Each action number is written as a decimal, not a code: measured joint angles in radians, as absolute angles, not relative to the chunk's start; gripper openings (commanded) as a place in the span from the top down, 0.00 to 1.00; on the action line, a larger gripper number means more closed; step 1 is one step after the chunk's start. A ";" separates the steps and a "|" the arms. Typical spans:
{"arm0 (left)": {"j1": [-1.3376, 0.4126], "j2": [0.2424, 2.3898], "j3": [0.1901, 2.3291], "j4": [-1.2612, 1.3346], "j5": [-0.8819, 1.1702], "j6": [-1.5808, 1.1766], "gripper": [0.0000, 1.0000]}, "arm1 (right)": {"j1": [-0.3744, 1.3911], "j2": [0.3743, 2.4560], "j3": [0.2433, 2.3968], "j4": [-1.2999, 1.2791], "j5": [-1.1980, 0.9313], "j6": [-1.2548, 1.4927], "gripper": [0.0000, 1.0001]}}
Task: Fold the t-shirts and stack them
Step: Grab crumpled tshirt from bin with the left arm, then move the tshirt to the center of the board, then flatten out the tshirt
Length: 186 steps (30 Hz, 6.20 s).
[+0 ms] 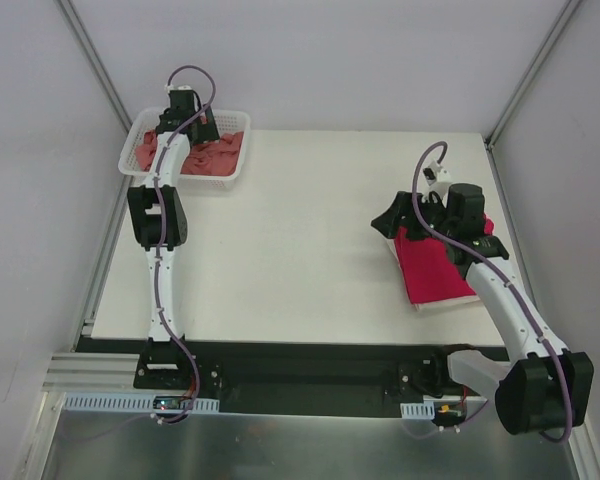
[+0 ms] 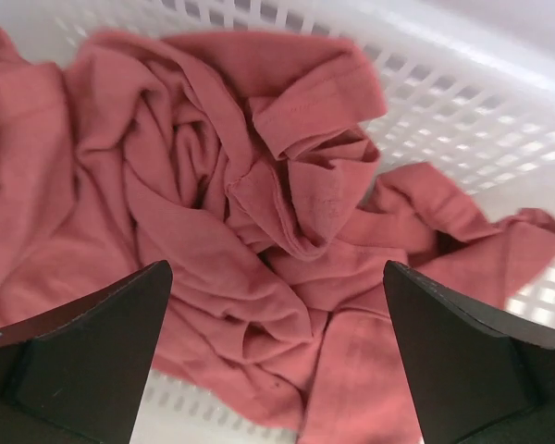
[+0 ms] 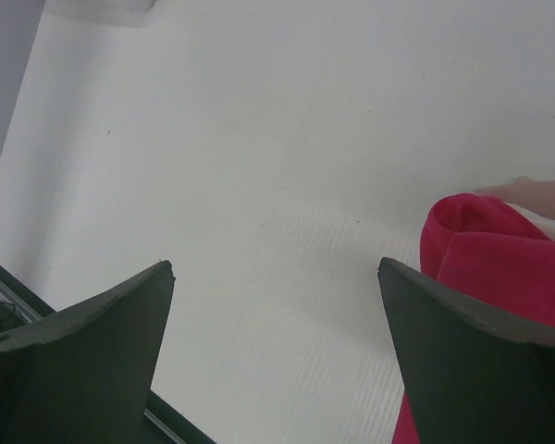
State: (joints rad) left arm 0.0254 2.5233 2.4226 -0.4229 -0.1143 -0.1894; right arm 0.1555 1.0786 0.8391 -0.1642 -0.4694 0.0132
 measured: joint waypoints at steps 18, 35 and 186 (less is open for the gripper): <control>0.028 2.626 2.420 -0.287 -0.123 -0.225 0.19 | 0.181 1.160 0.884 -0.225 -0.434 -0.035 0.04; 0.078 2.674 2.430 -0.138 -0.061 -0.377 1.00 | 0.190 1.155 0.900 -0.281 -0.409 -0.058 0.04; -0.007 0.635 1.500 -0.458 -0.027 -0.747 1.00 | 0.699 1.044 1.770 -0.629 0.204 -0.319 0.99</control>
State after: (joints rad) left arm -0.0067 0.6350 1.4998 -0.4580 -0.0273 -0.7471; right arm 0.6994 1.0443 1.7699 -0.6289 0.2035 -0.3191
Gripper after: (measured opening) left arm 0.019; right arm 0.032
